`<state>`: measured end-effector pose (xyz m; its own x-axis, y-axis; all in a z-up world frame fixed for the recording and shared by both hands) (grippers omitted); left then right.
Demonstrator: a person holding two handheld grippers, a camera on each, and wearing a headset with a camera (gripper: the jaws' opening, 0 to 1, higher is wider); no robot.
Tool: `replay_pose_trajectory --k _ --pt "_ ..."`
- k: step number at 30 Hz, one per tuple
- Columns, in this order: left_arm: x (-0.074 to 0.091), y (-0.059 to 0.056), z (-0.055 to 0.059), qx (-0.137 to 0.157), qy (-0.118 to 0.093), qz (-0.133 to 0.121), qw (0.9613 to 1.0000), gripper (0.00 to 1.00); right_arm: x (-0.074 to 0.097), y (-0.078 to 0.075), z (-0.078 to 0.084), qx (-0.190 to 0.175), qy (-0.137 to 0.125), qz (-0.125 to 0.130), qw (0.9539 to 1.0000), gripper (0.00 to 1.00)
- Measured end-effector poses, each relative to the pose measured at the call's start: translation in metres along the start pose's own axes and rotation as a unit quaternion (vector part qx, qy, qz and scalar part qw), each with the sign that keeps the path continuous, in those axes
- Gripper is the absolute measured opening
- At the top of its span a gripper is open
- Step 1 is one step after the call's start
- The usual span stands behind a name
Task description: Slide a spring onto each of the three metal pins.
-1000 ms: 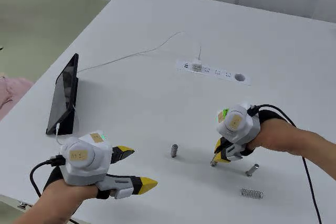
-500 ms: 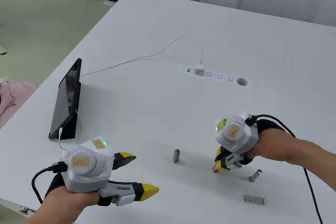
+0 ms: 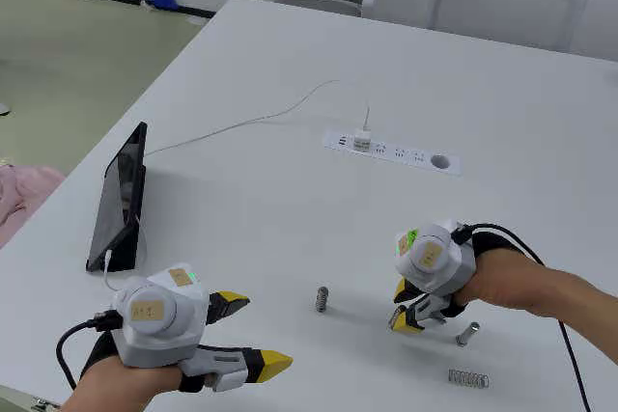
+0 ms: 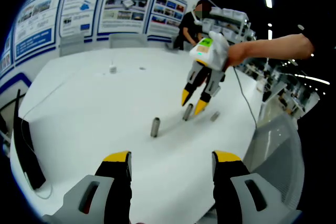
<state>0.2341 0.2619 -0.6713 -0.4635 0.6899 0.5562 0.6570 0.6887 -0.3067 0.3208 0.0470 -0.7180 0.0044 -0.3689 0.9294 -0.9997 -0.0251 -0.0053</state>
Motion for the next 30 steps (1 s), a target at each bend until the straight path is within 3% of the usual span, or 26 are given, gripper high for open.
replay_pose_trajectory --k 6,11,18,22,30 --pt "-0.001 -0.003 -0.001 -0.003 0.0 0.003 1.0 0.63 0.017 -0.002 0.007 -0.043 -0.03 0.029 0.9982 0.42" --pt "-0.002 -0.006 -0.003 -0.003 -0.003 0.006 1.0 0.64 0.027 -0.002 0.014 -0.085 -0.064 0.05 0.993 0.47" --pt "-0.003 -0.011 -0.009 -0.008 -0.007 0.011 0.9999 0.64 0.043 -0.001 0.014 -0.149 -0.125 0.074 0.9782 0.48" --pt "-0.002 -0.012 -0.011 -0.01 -0.01 0.012 0.9998 0.64 0.049 0.001 0.016 -0.165 -0.139 0.087 0.9726 0.49" --pt "-0.002 -0.015 -0.011 -0.011 -0.009 0.013 0.9998 0.64 0.058 0.013 0.029 -0.205 -0.168 0.125 0.956 0.54"
Point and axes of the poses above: the centre of the closed fingertips' face, and the gripper's own axes: x roughly backward along the fingers, y roughly to its left, z roughly out of its underside, the point moved 5 cm from there along x, roughly backward along the fingers, and after that the axes turned 5 degrees about x, right-handed, at the moved point
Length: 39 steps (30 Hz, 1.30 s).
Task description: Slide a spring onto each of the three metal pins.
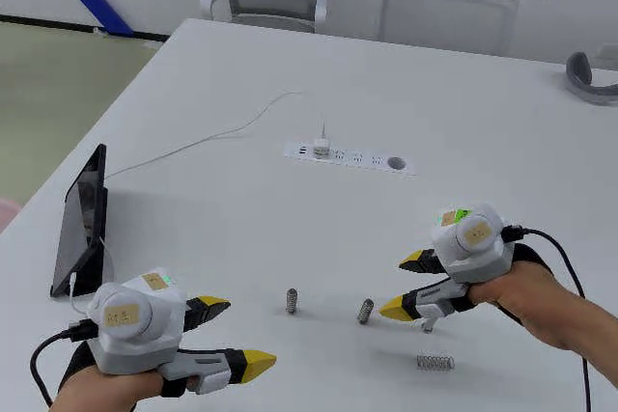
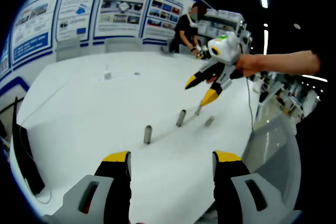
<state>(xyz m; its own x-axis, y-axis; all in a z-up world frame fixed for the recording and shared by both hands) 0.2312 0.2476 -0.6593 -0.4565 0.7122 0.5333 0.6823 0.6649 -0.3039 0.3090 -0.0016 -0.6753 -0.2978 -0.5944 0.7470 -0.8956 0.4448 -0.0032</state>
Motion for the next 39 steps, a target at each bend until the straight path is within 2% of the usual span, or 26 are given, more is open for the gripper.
replay_pose_trajectory --k 3,12,16,23,39 --pt "-0.001 -0.001 -0.001 0.0 0.0 0.001 1.0 0.64 0.005 0.004 0.006 -0.015 -0.007 -0.001 0.9999 0.55" --pt "-0.012 -0.009 -0.005 -0.007 0.003 0.013 0.9999 0.65 0.026 0.011 0.026 -0.05 -0.032 0.039 0.9975 0.59" --pt "-0.018 -0.013 -0.006 -0.013 0.007 0.02 0.9997 0.65 0.037 0.014 0.037 -0.069 -0.043 0.059 0.9949 0.61" --pt "-0.027 -0.019 -0.011 -0.02 0.012 0.032 0.9992 0.65 0.05 0.021 0.057 -0.097 -0.051 0.075 0.9911 0.64" --pt "-0.051 -0.036 -0.018 -0.037 0.026 0.061 0.9971 0.66 0.075 0.039 0.091 -0.167 -0.081 0.107 0.9767 0.7"
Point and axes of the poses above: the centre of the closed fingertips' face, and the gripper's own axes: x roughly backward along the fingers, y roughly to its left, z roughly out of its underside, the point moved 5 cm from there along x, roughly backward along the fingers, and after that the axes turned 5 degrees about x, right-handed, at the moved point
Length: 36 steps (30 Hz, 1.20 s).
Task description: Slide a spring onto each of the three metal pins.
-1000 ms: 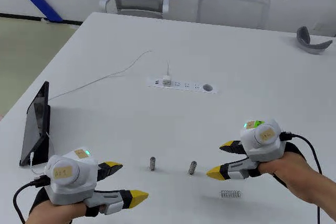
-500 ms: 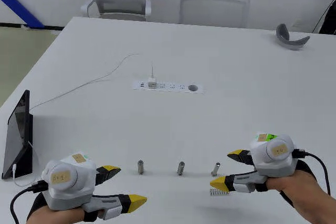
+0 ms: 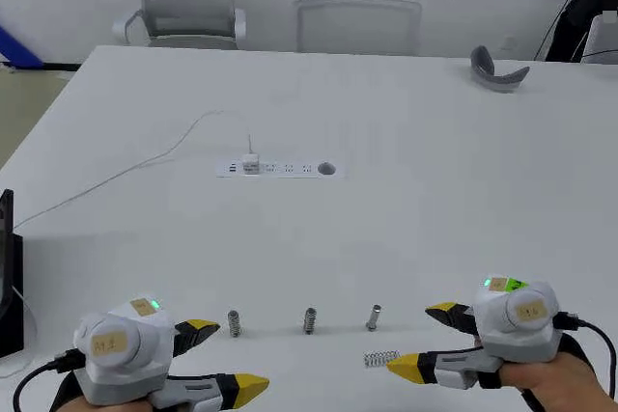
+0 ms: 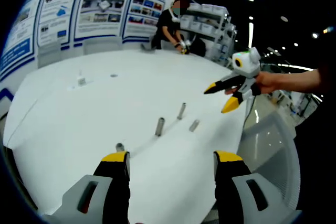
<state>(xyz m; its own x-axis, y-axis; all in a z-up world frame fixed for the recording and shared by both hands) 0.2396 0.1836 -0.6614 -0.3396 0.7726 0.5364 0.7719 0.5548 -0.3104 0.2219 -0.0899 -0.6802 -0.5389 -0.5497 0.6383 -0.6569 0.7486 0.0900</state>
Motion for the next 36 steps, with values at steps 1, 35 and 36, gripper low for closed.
replay_pose_trajectory --k 1,35,36 --pt "-0.002 -0.001 -0.001 -0.001 0.001 0.002 1.0 0.66 0.002 0.001 0.002 -0.002 0.0 0.001 1.0 0.7" --pt "-0.099 -0.058 -0.01 -0.163 0.119 0.104 0.9738 0.64 0.031 0.007 0.031 -0.034 -0.001 0.017 0.9993 0.79" --pt "-0.103 -0.06 -0.009 -0.167 0.123 0.105 0.9725 0.63 0.031 0.007 0.031 -0.035 -0.002 0.018 0.9992 0.79"
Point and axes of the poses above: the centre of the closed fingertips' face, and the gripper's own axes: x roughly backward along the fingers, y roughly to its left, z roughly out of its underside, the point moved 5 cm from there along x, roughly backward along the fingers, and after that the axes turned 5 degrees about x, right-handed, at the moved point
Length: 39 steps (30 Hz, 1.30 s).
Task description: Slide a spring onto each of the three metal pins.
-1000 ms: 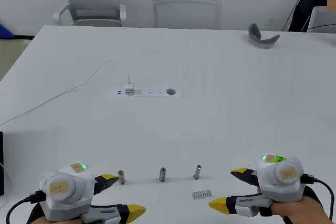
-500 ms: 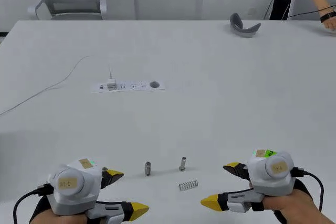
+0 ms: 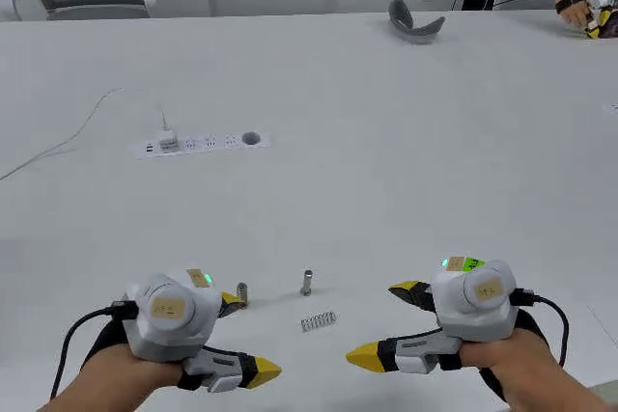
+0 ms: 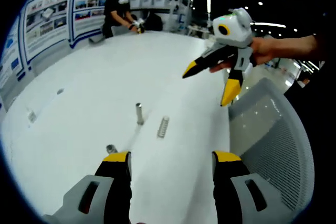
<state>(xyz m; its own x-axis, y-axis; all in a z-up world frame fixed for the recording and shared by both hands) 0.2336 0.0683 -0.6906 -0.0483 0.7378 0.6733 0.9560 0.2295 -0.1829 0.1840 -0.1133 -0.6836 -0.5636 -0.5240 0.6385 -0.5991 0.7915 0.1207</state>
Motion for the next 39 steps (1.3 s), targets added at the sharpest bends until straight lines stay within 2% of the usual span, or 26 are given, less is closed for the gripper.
replay_pose_trajectory --k 3,7,9,13,20,23,27,32,39 --pt "-0.012 0.0 -0.004 -0.019 0.019 0.007 0.9996 0.62 0.002 0.0 0.003 -0.004 0.001 0.001 1.0 0.79" --pt "-0.025 0.001 -0.011 -0.031 0.032 0.011 0.999 0.61 0.003 -0.001 0.008 -0.004 0.005 0.002 1.0 0.79" --pt "-0.032 0.001 -0.012 -0.043 0.043 0.013 0.9981 0.6 0.004 -0.002 0.009 -0.006 0.004 0.002 1.0 0.79" --pt "-0.046 0.004 -0.011 -0.048 0.057 0.017 0.997 0.58 0.005 -0.003 0.011 -0.008 0.004 0.002 1.0 0.79" --pt "-0.063 0.005 -0.013 -0.037 0.066 0.017 0.997 0.51 0.006 -0.003 0.015 -0.015 0.004 0.001 0.9999 0.79" --pt "-0.071 0.005 -0.015 -0.031 0.07 0.016 0.9969 0.45 0.007 -0.002 0.016 -0.018 0.004 -0.001 0.9998 0.79" --pt "-0.08 0.009 -0.015 -0.024 0.077 0.005 0.9967 0.37 0.007 -0.002 0.016 -0.019 0.004 -0.003 0.9998 0.79" --pt "-0.093 0.012 -0.017 -0.016 0.082 0.002 0.9965 0.33 0.007 -0.004 0.015 -0.025 -0.001 -0.002 0.9997 0.78" --pt "-0.109 0.012 -0.014 -0.012 0.09 0.002 0.9958 0.25 0.007 -0.005 0.017 -0.027 0.0 -0.005 0.9996 0.78"
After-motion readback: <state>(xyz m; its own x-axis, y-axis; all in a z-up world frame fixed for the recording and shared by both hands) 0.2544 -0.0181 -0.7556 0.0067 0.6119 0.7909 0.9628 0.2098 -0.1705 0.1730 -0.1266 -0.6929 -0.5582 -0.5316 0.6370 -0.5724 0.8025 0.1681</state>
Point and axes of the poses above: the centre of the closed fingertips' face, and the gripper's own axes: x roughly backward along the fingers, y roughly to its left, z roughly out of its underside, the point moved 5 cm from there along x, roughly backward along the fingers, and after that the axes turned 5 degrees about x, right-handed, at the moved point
